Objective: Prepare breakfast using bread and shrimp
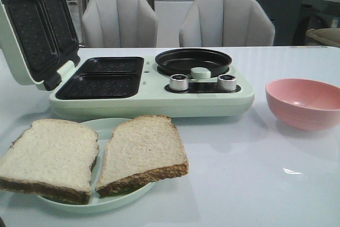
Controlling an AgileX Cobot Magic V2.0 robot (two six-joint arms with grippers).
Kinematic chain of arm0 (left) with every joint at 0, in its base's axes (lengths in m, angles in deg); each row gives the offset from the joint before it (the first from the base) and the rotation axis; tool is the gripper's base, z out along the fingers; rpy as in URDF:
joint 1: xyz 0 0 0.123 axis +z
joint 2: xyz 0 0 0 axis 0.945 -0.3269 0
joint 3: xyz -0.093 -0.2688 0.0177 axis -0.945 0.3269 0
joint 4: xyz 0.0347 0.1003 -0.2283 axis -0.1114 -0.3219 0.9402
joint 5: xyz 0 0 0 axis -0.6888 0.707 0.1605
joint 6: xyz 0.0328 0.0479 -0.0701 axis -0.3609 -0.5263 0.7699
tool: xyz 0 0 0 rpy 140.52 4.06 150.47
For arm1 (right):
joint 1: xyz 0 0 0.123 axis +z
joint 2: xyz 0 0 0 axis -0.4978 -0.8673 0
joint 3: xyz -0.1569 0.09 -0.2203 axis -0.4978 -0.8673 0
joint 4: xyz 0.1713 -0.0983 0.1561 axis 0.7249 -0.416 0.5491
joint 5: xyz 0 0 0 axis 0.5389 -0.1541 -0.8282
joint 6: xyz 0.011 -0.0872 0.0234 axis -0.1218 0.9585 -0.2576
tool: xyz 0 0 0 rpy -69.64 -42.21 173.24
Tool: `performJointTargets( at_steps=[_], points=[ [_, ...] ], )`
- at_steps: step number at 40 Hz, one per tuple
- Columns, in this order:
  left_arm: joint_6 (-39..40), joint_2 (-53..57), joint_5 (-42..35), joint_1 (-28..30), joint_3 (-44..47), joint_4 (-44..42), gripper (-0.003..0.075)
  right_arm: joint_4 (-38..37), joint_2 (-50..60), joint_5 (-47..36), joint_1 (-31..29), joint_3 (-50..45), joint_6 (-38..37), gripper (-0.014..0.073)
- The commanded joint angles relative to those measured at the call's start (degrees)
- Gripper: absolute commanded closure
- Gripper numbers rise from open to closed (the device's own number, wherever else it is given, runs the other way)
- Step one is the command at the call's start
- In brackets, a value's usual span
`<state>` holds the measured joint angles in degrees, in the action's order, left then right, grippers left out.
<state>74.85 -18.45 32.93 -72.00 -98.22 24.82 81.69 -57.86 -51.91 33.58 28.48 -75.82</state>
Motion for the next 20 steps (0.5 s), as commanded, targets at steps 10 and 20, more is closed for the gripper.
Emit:
performJointTargets(
  at_steps=[10,20],
  points=[
    [0.43,-1.79,-6.05,-0.21,-1.84,0.33,0.0192,-0.78,1.15,-4.50,0.04,0.28,0.23,0.0452],
    [-4.29,-2.02,-2.41,-5.61,-2.24,-2.44,0.0192,-0.78,1.15,-4.50,0.04,0.28,0.23,0.0452]
  ],
)
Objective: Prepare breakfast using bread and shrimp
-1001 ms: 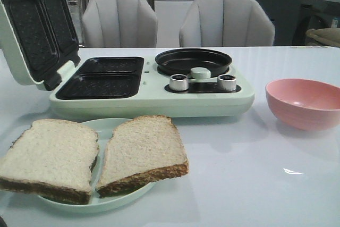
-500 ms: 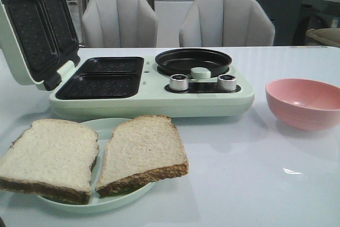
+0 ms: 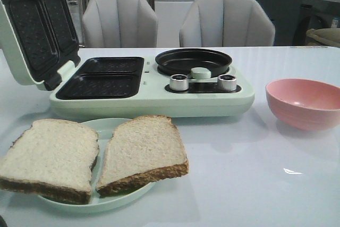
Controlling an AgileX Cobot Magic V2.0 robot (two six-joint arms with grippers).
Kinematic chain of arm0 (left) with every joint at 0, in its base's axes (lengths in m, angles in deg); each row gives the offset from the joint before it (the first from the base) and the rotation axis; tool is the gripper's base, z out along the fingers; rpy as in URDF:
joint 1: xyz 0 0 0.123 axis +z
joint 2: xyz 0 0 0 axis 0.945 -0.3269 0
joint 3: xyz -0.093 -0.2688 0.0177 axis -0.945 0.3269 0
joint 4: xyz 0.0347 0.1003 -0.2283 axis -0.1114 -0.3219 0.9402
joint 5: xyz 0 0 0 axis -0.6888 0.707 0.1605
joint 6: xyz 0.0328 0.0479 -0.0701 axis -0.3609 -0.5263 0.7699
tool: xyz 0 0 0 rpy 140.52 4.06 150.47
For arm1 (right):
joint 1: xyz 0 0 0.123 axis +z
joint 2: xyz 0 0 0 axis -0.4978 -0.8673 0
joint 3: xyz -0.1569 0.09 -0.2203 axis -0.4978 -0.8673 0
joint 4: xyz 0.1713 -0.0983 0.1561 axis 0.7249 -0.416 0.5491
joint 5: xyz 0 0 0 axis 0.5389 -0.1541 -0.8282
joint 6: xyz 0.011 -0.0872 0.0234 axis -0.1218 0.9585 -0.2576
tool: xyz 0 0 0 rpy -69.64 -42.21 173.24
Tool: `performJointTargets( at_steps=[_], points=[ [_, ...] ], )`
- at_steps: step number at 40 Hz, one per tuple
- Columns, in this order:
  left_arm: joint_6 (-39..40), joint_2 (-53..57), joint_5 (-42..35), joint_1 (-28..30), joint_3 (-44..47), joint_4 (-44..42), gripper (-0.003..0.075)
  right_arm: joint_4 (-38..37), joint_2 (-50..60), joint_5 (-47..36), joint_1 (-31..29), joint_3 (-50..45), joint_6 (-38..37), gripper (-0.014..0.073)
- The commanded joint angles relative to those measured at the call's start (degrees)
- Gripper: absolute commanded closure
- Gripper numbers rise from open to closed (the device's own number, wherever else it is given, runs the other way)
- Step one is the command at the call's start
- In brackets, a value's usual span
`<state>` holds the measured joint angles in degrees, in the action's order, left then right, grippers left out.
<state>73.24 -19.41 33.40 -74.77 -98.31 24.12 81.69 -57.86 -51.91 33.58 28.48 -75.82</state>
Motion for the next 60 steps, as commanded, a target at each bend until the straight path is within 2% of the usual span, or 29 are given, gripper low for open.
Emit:
performJointTargets(
  at_steps=[1,8,14,28,32,38,43,60],
  points=[
    [-3.12,-1.06,-1.83,-4.56,-2.15,-4.30,0.0192,-0.78,1.15,-4.50,0.04,0.28,0.23,0.0452],
    [-3.11,-3.06,5.39,-13.42,-2.15,-17.96,0.0192,-0.78,1.15,-4.50,0.04,0.28,0.23,0.0452],
    [-3.11,-8.59,10.84,-21.70,-2.15,-25.59,0.0192,-0.78,1.15,-4.50,0.04,0.28,0.23,0.0452],
    [-3.11,-30.55,18.67,-44.11,-2.15,-41.74,0.0192,-0.78,1.15,-4.50,0.04,0.28,0.23,0.0452],
    [-3.01,-37.33,20.15,-48.15,-2.15,-45.31,0.0192,-0.78,1.15,-4.50,0.04,0.28,0.23,0.0452],
    [-2.40,-45.82,20.15,-49.55,-2.35,-50.70,0.0192,-0.78,1.15,-4.50,0.04,0.28,0.23,0.0452],
    [-2.15,-51.32,20.24,-49.55,-4.06,-51.80,0.0192,-0.78,1.15,-4.50,0.04,0.28,0.23,0.0452],
    [-0.80,-62.71,20.56,-49.55,-10.04,-56.79,0.0211,-0.78,1.15,-4.50,0.04,0.28,0.23,0.0452]
  ],
)
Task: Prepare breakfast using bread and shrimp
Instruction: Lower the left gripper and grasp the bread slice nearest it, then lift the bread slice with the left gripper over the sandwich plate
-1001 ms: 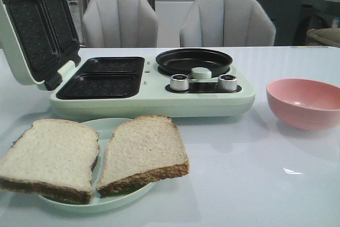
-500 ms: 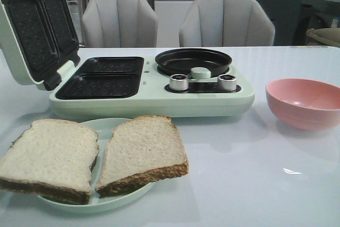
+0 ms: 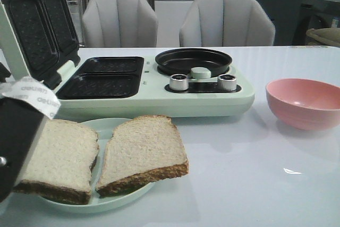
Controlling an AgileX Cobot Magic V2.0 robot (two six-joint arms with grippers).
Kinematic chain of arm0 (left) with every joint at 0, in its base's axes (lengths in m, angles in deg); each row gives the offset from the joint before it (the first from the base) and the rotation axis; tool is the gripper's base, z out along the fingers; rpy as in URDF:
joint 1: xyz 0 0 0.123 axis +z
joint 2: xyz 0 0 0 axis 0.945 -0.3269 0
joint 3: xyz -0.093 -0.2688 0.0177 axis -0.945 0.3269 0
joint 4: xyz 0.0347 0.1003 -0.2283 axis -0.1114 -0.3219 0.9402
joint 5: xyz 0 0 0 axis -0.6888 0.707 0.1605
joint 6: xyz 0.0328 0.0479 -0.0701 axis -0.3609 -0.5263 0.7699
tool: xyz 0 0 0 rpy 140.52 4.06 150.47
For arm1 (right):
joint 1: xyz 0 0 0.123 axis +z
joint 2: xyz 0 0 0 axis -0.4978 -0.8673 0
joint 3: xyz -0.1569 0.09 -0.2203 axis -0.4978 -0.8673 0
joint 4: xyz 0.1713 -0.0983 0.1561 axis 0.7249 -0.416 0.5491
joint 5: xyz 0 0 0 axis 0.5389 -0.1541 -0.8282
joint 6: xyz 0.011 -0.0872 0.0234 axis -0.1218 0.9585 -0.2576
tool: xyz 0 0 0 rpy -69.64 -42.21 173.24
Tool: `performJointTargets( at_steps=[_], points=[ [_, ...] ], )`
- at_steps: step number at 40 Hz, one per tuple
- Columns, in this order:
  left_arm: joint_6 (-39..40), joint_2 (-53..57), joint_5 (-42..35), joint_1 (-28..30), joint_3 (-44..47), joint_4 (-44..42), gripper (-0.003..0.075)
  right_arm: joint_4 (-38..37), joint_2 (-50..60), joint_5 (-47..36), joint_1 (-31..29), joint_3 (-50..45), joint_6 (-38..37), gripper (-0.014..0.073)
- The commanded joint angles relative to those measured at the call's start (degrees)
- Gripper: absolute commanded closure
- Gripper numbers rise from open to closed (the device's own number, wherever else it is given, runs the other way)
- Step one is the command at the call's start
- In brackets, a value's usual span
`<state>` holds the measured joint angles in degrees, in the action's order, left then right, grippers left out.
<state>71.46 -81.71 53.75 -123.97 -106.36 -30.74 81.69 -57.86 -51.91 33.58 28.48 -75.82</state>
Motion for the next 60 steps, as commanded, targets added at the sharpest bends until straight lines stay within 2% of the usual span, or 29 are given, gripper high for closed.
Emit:
performJointTargets(
  at_steps=[1,16,21,31,39,53,60],
  points=[
    [0.98,-0.99,-0.01,-0.24,-2.10,-1.93,0.0211,-0.78,1.15,-4.50,0.04,0.28,0.23,0.0452],
    [0.98,-6.12,-0.98,1.24,-2.58,-5.25,0.0225,-0.78,1.15,-4.50,0.04,0.28,0.23,0.0452],
    [1.24,-6.27,-0.53,3.05,-3.94,-5.75,0.0314,-0.78,1.15,-4.50,0.04,0.28,0.23,0.0452],
    [1.24,-6.27,0.19,3.75,-4.91,-6.32,0.0616,-0.78,1.15,-4.50,0.04,0.28,0.23,0.0452],
    [1.24,-4.47,2.78,3.44,-5.03,-5.98,0.0608,-0.78,1.15,-4.50,0.04,0.28,0.23,0.0452],
    [1.24,5.54,8.83,-1.62,-8.31,-5.77,0.0608,-0.78,1.15,-4.50,0.04,0.28,0.23,0.0452],
    [1.24,7.54,10.87,-2.04,-10.84,-7.04,0.0608,-0.78,1.15,-4.50,0.04,0.28,0.23,0.0452]
  ],
)
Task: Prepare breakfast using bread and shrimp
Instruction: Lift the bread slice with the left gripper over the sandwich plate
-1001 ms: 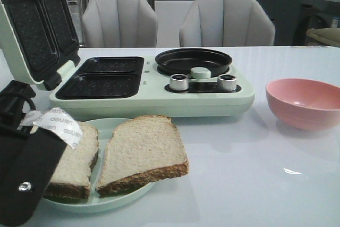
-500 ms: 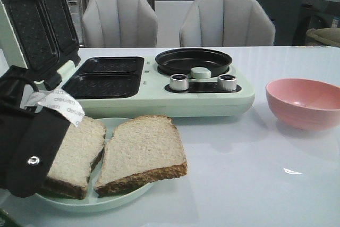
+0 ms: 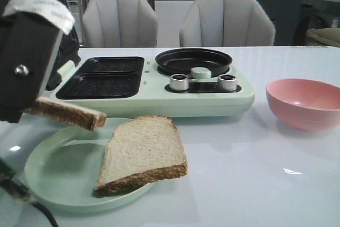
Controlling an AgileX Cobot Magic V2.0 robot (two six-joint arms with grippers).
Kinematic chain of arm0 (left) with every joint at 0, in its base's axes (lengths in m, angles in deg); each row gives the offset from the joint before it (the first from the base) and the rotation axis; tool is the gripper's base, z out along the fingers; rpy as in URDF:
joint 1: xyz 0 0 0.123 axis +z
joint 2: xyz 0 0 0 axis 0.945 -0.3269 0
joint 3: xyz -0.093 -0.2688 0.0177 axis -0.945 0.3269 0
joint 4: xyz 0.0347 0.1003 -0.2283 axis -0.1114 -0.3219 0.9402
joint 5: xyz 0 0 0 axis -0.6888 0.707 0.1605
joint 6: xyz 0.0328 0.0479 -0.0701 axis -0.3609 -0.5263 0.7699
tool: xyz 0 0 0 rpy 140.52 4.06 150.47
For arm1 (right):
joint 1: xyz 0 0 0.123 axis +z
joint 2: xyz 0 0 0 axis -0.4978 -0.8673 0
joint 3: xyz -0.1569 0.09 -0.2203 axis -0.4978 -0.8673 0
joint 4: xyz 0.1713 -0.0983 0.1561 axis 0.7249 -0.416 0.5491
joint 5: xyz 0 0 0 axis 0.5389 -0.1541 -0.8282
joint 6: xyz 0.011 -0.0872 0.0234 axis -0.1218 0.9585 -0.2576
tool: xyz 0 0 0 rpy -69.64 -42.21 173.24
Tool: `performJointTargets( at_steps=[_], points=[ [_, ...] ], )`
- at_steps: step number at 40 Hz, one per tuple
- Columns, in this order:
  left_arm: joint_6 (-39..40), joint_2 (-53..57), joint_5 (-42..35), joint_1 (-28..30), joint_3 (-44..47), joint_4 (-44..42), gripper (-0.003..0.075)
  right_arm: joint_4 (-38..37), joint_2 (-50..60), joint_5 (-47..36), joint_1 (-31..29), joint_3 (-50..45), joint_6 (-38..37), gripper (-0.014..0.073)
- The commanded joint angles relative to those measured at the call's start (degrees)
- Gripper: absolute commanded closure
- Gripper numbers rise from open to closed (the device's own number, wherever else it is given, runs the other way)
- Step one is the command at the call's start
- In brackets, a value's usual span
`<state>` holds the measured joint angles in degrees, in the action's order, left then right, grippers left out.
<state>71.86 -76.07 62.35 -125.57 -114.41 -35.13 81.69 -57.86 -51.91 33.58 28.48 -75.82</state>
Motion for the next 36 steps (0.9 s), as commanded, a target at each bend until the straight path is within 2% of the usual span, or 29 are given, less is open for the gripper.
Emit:
performJointTargets(
  at_steps=[1,8,12,19,27,36],
  points=[
    [0.84,2.01,2.64,-0.44,-3.28,-3.20,0.0608,-0.78,1.15,-4.50,0.04,0.28,0.23,0.0452],
    [0.84,2.01,2.95,-0.30,-6.57,-8.15,0.0608,-0.78,1.15,-4.50,0.04,0.28,0.23,0.0452],
    [0.84,2.01,0.65,1.49,-9.07,-11.76,0.0608,-0.78,1.15,-4.50,0.04,0.28,0.23,0.0452],
    [0.84,-0.03,-10.46,10.43,-13.35,-17.29,0.0608,-0.78,1.15,-4.50,0.04,0.28,0.23,0.0452],
    [0.84,-7.89,-21.78,22.97,-20.16,-20.00,0.0608,-0.78,1.15,-4.50,0.04,0.28,0.23,0.0452],
    [2.25,-16.93,-29.78,30.07,-27.35,-19.89,0.0608,-0.78,1.15,-4.50,0.04,0.28,0.23,0.0452]
  ],
)
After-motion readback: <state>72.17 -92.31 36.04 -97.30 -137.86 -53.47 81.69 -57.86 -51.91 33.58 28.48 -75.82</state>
